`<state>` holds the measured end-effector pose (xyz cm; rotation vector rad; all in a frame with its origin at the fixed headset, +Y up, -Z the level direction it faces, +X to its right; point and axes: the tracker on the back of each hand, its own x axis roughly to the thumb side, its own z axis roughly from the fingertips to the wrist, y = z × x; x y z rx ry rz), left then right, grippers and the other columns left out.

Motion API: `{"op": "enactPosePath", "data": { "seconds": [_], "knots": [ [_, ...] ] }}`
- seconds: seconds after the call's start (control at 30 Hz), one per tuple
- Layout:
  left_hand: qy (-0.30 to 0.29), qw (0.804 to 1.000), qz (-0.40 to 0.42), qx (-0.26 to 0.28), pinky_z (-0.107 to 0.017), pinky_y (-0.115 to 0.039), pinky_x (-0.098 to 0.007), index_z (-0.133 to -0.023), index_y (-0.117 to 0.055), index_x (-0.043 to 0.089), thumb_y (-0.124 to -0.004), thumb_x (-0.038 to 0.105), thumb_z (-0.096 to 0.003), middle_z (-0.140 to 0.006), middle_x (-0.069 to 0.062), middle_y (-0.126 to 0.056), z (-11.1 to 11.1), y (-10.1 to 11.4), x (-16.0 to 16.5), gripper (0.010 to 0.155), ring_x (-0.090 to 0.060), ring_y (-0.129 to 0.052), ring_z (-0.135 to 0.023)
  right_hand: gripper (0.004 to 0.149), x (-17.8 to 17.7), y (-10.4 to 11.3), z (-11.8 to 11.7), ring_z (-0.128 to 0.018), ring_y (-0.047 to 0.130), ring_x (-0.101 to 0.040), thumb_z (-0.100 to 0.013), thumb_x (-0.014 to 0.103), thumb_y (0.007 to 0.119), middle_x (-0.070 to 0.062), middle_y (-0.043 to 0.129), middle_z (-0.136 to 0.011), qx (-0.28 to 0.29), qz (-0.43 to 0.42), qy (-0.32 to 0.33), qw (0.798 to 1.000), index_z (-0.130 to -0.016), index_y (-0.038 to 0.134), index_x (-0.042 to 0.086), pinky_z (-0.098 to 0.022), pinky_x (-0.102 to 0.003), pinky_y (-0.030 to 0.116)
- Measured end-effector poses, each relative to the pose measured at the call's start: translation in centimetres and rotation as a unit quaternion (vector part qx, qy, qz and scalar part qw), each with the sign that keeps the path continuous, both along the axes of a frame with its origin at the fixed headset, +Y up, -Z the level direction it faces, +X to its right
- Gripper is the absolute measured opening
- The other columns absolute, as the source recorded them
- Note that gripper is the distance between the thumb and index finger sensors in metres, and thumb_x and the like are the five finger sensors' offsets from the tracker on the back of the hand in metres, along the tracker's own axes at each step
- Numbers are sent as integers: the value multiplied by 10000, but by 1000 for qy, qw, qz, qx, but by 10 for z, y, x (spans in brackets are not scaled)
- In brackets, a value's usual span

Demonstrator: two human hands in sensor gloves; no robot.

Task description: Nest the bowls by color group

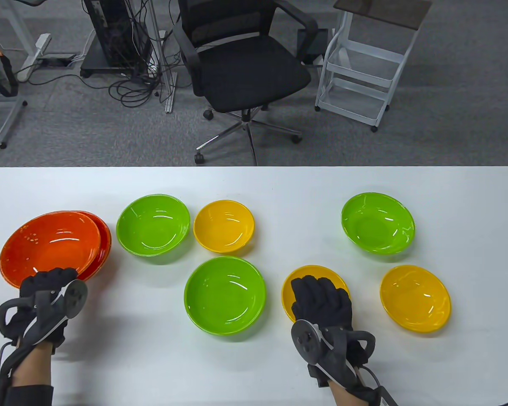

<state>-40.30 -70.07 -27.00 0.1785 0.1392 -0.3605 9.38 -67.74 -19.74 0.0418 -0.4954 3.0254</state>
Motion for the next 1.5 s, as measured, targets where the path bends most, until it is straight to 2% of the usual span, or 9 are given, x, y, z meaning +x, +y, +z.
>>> {"op": "enactPosePath", "data": {
  "seconds": [0.13,0.3,0.47,0.6,0.67,0.8,1.03,1.2,1.5],
  "knots": [
    [-2,1000,-4,-9,-721,-792,-489,-851,-789,349,-683,403,-480,-833,51,-939,-1,-3,3,390,-234,-989,-845,528,-1,0,0,-1050,721,-273,-523,405,725,57,677,-1102,-2,2,2,1000,-1026,591,319,-787,-547,588],
    [0,998,68,-11,-741,-748,-532,-883,-772,326,-634,390,-487,-864,25,-929,-2,-8,-2,424,-269,-953,-890,527,1,0,1,-1047,725,-275,-522,403,725,54,682,-1099,-2,-3,2,1000,-1025,594,317,-785,-548,589],
    [-1,997,59,-41,-778,-706,-535,-933,-732,328,-614,414,-503,-931,24,-895,-3,-14,-5,454,-276,-919,-937,526,3,-1,0,-1048,724,-275,-521,403,726,52,682,-1100,-10,-13,2,1000,-1024,597,316,-784,-550,588],
    [-10,994,79,-77,-802,-641,-552,-1028,-636,279,-631,481,-502,-1062,-30,-779,-2,-17,-3,564,-330,-762,-1058,526,5,-1,-1,-1049,723,-275,-522,402,726,52,683,-1099,-11,-18,0,1000,-1024,595,318,-785,-551,587],
    [-24,996,58,-62,-811,-607,-564,-1070,-559,245,-639,505,-495,-1116,-63,-694,2,-15,7,637,-365,-695,-1086,526,6,-2,-1,-1048,723,-276,-522,402,725,53,682,-1099,-11,-21,0,1000,-1024,595,317,-785,-551,587],
    [-111,993,15,-43,-817,-581,-569,-1099,-488,219,-653,531,-483,-1150,-92,-625,15,-4,49,710,-388,-647,-1101,525,9,-1,-2,-1047,723,-274,-523,401,724,53,682,-1099,-14,-30,-3,999,-1025,596,316,-785,-550,587],
    [-275,959,68,-17,-807,-601,-597,-1109,-494,230,-661,561,-473,-1173,-95,-620,55,25,148,736,-426,-660,-1102,521,18,-3,-2,-1040,732,-276,-522,398,726,46,689,-1094,-15,-44,-10,999,-1020,602,312,-779,-551,593],
    [-307,944,107,-58,-818,-591,-595,-1119,-485,232,-659,576,-470,-1185,-98,-605,61,26,198,754,-424,-656,-1109,519,28,-9,-6,-1039,734,-272,-521,397,725,49,691,-1091,-28,-48,-27,998,-1019,603,312,-777,-550,596],
    [-328,929,98,-140,-816,-589,-604,-1127,-482,218,-666,633,-440,-1194,-115,-592,53,-6,257,823,-440,-649,-1110,516,44,-14,-9,-1035,735,-276,-521,393,725,43,694,-1088,-42,-76,-47,995,-1016,608,307,-774,-551,597]
  ]
}}
